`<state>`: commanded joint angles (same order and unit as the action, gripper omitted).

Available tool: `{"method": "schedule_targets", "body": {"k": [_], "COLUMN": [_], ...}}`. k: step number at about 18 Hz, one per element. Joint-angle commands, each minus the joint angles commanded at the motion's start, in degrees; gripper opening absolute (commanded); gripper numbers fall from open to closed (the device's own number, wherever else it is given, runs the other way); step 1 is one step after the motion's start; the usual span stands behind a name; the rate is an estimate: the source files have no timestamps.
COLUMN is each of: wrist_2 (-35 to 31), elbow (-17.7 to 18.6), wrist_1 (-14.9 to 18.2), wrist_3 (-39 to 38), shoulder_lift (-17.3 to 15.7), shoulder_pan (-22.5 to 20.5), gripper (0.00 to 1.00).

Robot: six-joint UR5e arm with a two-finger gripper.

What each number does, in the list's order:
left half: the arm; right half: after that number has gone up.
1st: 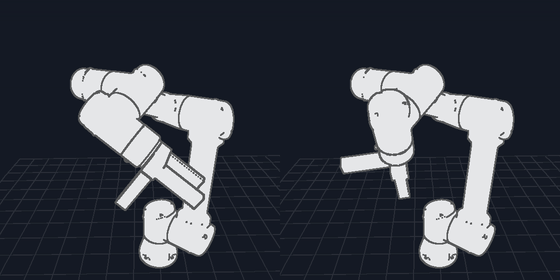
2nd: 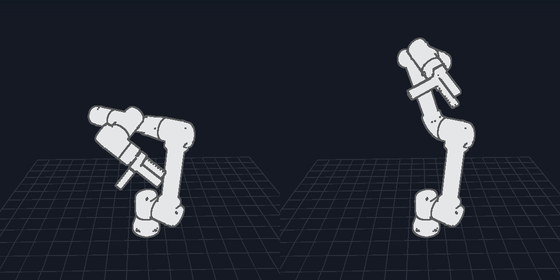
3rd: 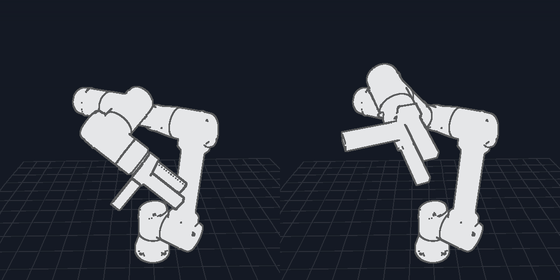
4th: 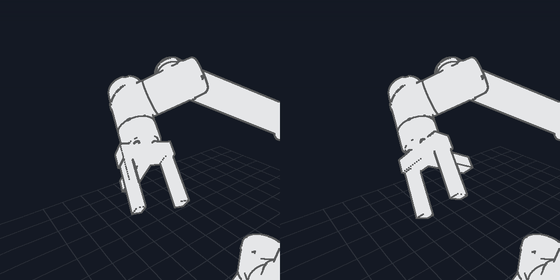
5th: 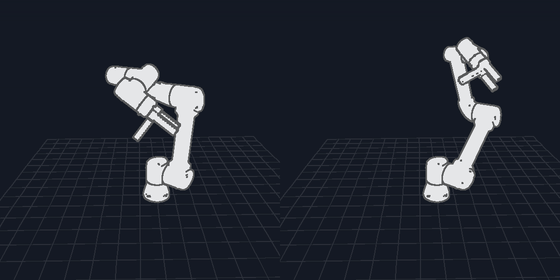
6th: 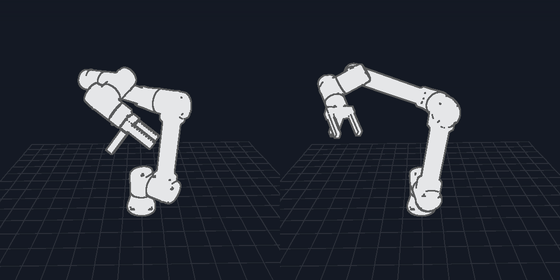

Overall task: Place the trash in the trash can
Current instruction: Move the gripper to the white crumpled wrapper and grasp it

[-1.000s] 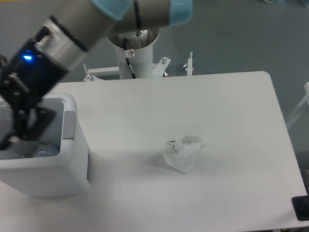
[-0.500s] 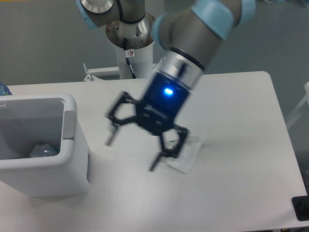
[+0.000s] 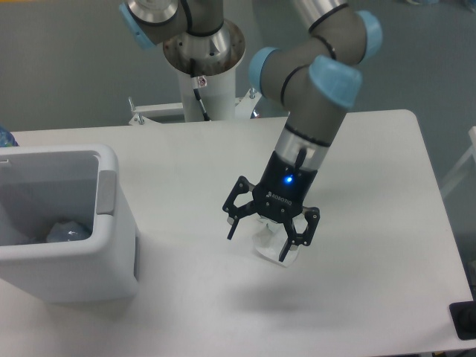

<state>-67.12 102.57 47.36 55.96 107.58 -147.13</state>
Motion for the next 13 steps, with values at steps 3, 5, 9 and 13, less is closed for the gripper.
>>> {"method": "schedule_targets", "body": {"k": [3,5,9,13], "wrist_2": [-7.7,-11.0,-12.8,-14.4], "elbow": [0.0,0.1,0.4,1.2], "wrist_1": [6.2,8.2,8.2,8.2], "wrist_3": [6.0,7.7,7.5,7.0], "shoulder_lift": [0.2,0.7,2.6,3.4], "shoulder_pan": [0.8,1.5,2.8,3.5], "gripper": [1.00,1.00,0.89,0.45]}}
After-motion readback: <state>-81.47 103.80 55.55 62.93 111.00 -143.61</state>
